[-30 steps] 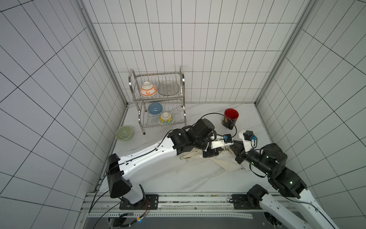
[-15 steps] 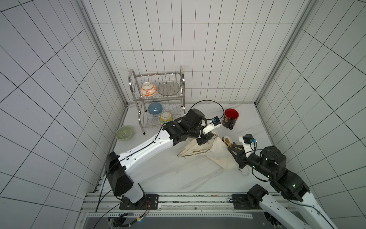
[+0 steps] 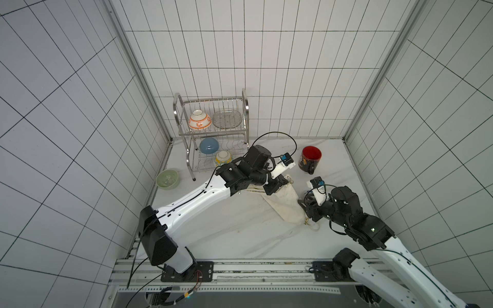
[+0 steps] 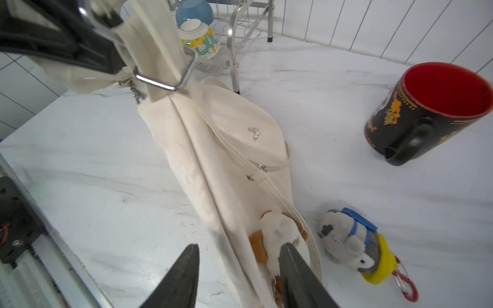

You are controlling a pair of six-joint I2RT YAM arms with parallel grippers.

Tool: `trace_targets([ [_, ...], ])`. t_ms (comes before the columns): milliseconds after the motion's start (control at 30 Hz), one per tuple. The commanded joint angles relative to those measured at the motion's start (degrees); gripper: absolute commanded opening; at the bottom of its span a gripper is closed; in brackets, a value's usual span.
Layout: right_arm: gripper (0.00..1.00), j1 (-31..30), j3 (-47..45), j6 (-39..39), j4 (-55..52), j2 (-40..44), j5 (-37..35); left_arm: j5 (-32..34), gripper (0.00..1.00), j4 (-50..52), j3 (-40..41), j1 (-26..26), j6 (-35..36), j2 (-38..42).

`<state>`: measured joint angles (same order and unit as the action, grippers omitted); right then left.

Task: Remove the decoration from the bag
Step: Place the decoration item at the center of the board, then place the bag at the center of the board, then reset both arms

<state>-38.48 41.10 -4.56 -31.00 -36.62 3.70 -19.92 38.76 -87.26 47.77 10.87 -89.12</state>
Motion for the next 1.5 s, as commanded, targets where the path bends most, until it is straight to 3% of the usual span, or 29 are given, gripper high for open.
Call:
trace_targets([
  [0, 0.58, 3.5, -1.8, -0.9, 2.8, 3.9, -5.5, 7.1, 0.00, 4.7, 2.2, -4.0, -1.6, -0.8],
  [200, 0.63, 10.6, -4.8, -4.6, 4.1, 4.7, -2.0, 10.1, 0.00, 0.1, 18.0, -8.3, -7.6, 4.4],
  [333, 0.66, 19.4, -5.2, -7.4, 6.9, 0.5, 2.0, 10.6, 0.01, -0.8, 25.6, -10.5, -11.2, 4.8],
  [367, 0.67, 21.4, -5.2, -7.7, 7.8, -0.9, 3.7, 10.2, 0.07, -0.8, 26.7, -11.0, -11.9, 4.8],
  [467, 0.70, 27.4, -5.7, -10.1, 11.2, -3.3, 7.8, 11.6, 0.52, -1.9, 29.7, -12.6, -14.0, 6.5],
  [533, 0.85, 31.7, -5.9, -11.7, 12.2, -4.3, 11.2, 10.7, 0.73, -2.4, 31.2, -14.6, -16.0, 9.3],
  [567, 0.99, 33.8, -6.1, -12.9, 12.2, -4.5, 12.2, 9.9, 0.86, -2.5, 32.2, -15.9, -18.0, 11.9],
  [600, 1.00, 35.5, -6.2, -13.5, 11.9, -4.3, 11.6, 9.5, 0.96, -2.9, 33.3, -17.2, -19.8, 14.9],
  [700, 1.00, 38.7, -7.6, -13.5, 12.7, -4.8, 5.2, 11.7, 0.98, -7.9, 39.6, -23.0, -25.5, 24.0],
  [767, 1.00, 40.1, -10.0, -13.1, 16.9, -6.0, -2.8, 14.1, 0.99, -15.7, 44.3, -29.4, -27.0, 27.8],
  [800, 1.00, 41.4, -10.8, -12.5, 21.1, -7.3, -3.0, 16.0, 0.99, -19.0, 45.8, -32.0, -27.9, 28.1],
  [967, 1.00, 43.9, -13.7, -8.0, 37.7, -18.7, -8.0, 21.9, 0.98, -32.1, 45.9, -45.8, -31.6, 18.0],
  [1167, 1.00, 48.8, -15.7, -5.1, 57.0, -30.2, -5.1, 36.7, 0.98, -50.1, 49.6, -47.0, -27.9, 11.3],
  [1267, 1.00, 49.0, -15.8, -4.9, 63.5, -35.0, -2.7, 37.6, 0.98, -58.4, 51.2, -47.2, -24.4, 10.0],
  [1467, 1.00, 49.1, -14.1, -5.2, 66.2, -38.6, 2.9, 32.4, 0.98, -61.3, 49.6, -50.8, -23.9, 7.1],
])
